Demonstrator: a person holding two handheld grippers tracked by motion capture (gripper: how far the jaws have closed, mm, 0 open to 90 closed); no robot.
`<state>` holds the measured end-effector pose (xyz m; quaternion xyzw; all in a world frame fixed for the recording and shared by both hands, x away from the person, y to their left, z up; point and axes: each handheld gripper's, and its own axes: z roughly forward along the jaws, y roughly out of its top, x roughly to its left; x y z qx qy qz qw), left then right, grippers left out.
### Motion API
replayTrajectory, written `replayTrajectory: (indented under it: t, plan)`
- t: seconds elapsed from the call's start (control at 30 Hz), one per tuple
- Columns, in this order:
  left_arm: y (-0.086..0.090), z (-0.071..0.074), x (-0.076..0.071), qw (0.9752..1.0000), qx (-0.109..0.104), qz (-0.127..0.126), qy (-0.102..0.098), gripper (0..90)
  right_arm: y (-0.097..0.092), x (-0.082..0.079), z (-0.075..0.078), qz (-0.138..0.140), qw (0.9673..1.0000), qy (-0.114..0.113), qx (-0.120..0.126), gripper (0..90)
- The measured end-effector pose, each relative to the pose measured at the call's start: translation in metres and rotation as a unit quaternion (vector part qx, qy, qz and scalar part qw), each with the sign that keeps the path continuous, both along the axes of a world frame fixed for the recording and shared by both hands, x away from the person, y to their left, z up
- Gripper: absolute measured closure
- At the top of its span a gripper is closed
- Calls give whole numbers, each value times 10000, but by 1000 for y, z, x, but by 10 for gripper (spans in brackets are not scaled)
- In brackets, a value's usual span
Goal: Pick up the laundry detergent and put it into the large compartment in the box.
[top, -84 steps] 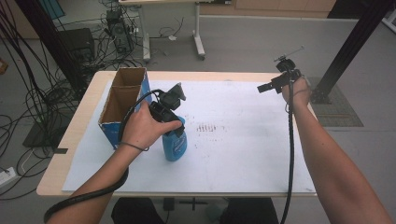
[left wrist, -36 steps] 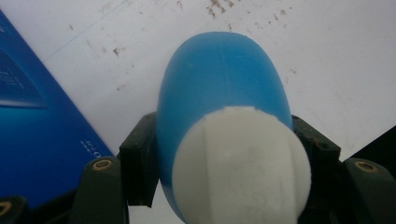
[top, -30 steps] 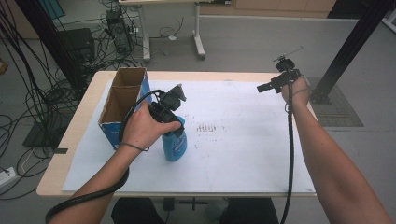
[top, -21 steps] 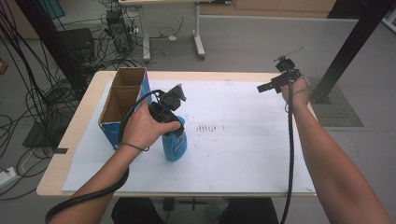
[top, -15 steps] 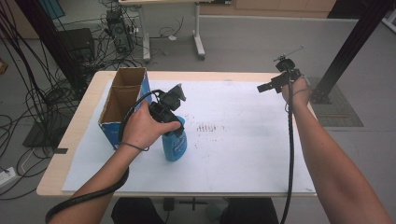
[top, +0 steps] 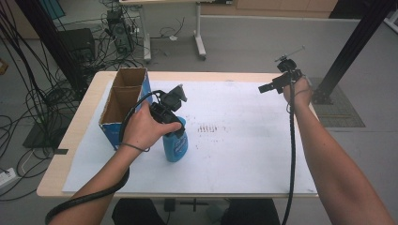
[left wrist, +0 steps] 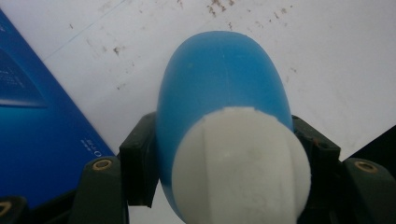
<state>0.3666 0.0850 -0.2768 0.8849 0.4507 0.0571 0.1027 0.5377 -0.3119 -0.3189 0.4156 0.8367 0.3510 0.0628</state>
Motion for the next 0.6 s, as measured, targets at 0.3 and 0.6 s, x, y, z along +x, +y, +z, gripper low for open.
replayTrajectory:
  t: [0.3, 0.6]
  plan:
    - [0, 0, 0, 10000, 3, -6, 10, 372, -2, -1, 0, -20, 10000, 3, 36, 19]
    - [0, 0, -1, 10000, 1, -34, -14, 373, -2, -1, 0, -11, 10000, 1, 15, 19]
